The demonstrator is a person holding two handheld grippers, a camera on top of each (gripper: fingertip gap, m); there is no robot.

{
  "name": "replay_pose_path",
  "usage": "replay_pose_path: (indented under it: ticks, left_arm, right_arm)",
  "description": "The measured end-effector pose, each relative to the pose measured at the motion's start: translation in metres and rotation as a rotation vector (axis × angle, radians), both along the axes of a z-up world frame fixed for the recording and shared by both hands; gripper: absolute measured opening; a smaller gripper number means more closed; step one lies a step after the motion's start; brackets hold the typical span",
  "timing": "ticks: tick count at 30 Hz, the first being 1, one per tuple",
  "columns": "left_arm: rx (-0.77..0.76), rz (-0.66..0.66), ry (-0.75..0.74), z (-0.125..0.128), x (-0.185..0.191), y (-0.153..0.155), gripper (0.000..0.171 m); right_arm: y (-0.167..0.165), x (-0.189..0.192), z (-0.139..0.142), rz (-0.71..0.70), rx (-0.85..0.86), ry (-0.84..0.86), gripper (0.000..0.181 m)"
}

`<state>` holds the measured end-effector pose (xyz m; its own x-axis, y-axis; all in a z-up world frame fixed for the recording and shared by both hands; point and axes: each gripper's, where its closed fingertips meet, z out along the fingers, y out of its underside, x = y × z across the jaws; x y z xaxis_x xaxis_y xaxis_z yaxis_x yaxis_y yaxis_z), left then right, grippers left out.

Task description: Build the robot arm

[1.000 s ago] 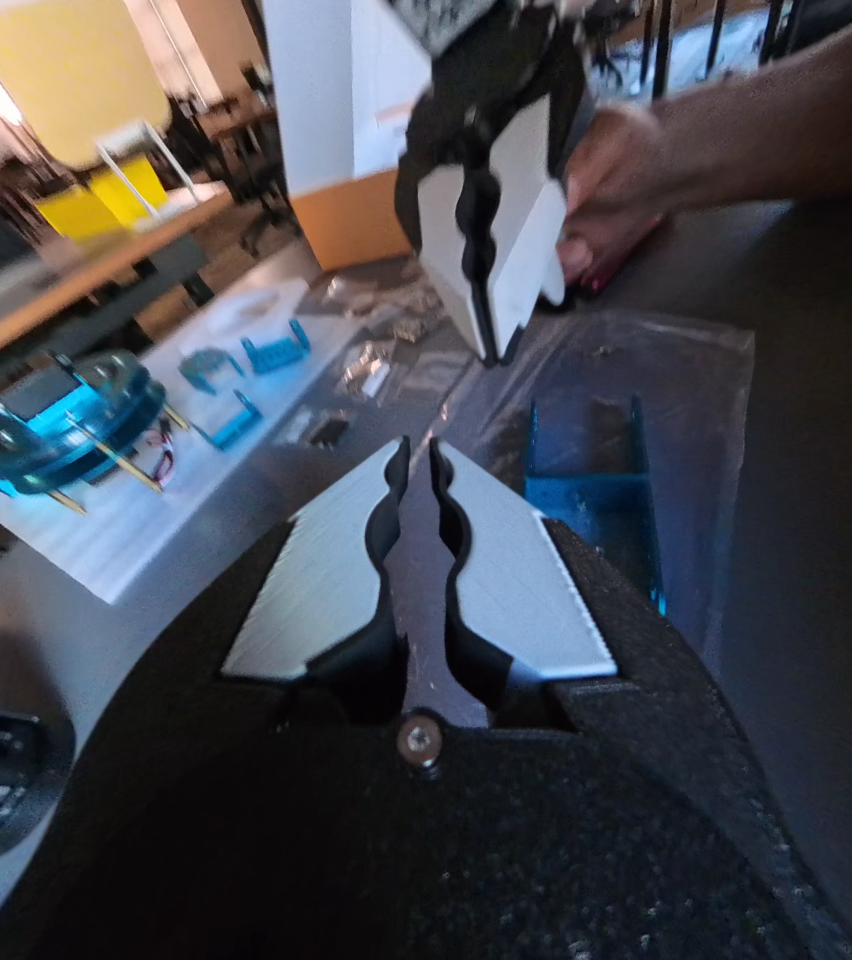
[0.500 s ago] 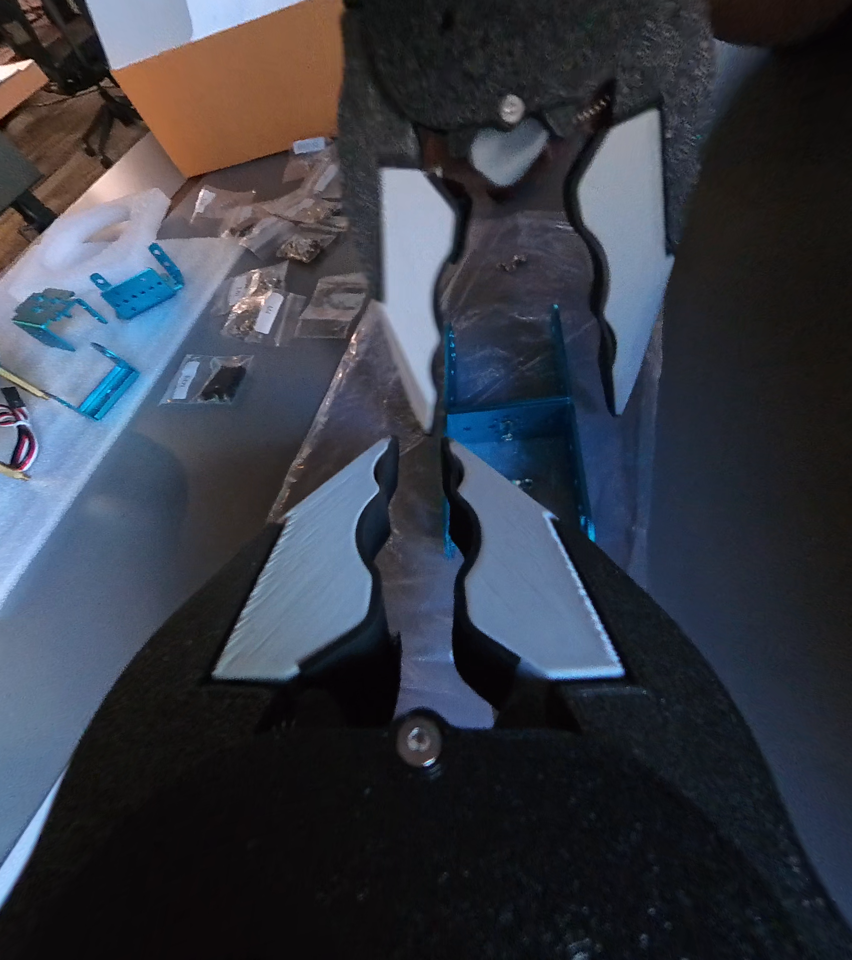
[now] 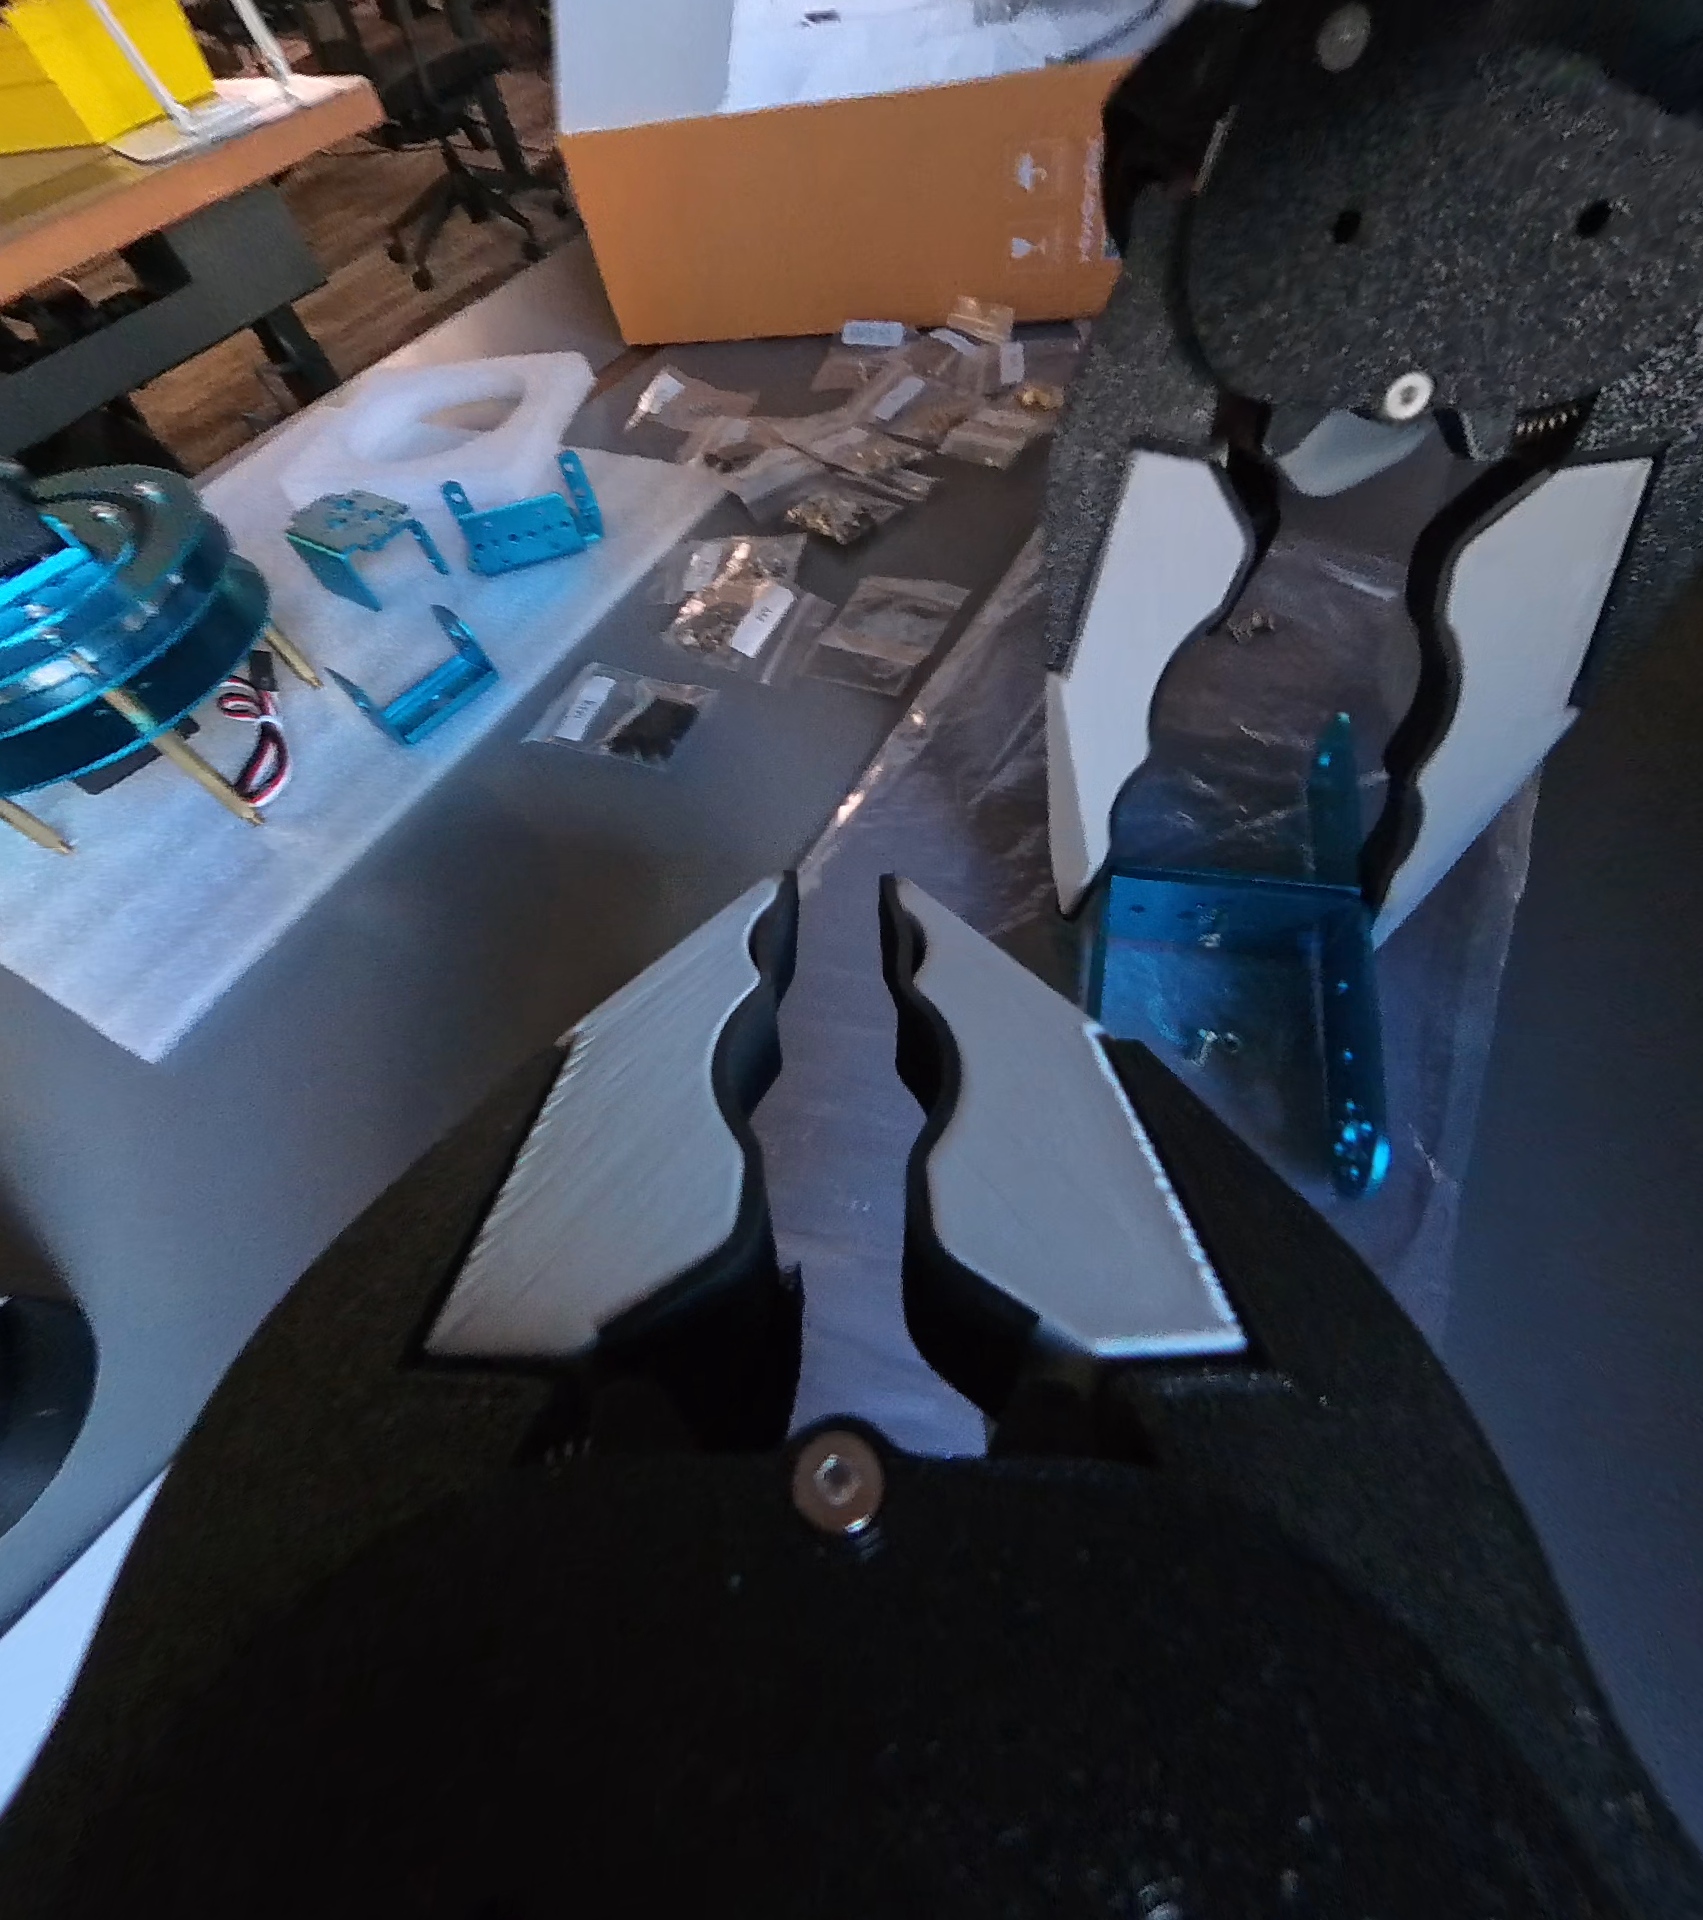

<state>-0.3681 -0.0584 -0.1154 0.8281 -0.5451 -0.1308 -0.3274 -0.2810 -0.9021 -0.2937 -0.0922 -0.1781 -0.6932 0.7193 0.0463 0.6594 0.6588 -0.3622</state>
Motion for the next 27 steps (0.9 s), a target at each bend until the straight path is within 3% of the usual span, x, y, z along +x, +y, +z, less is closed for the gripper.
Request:
replay_pose_path:
  ticks: [5, 8, 12, 15, 21, 27]
  left_arm:
    - [0.046, 0.079, -0.098, 0.020, -0.020, 0.008, 0.016]
    - [0.009, 0.074, -0.132, 0.018, -0.023, 0.008, 0.019]
    - [-0.064, -0.003, -0.201, 0.010, -0.006, 0.002, 0.034]
    - [-0.080, -0.079, -0.294, 0.014, 0.019, -0.005, 0.048]
    - [0.063, -0.195, -0.595, 0.071, 0.054, -0.008, 0.053]
    - [0.208, -0.071, -0.486, 0.083, 0.043, -0.006, 0.038]
  right_arm:
    - [0.000, -0.008, 0.036, -0.051, -0.324, 0.098, 0.064]
    - [0.006, -0.011, 0.054, -0.072, -0.487, 0.157, 0.063]
    - [0.014, -0.021, 0.090, -0.106, -0.753, 0.292, 0.063]
    - [0.016, -0.026, 0.129, -0.106, -1.043, 0.408, 0.063]
    - [0.012, -0.025, 0.186, -0.011, -1.537, 0.443, 0.062]
    - [0.005, -0.036, 0.196, 0.006, -1.611, 0.539, 0.062]
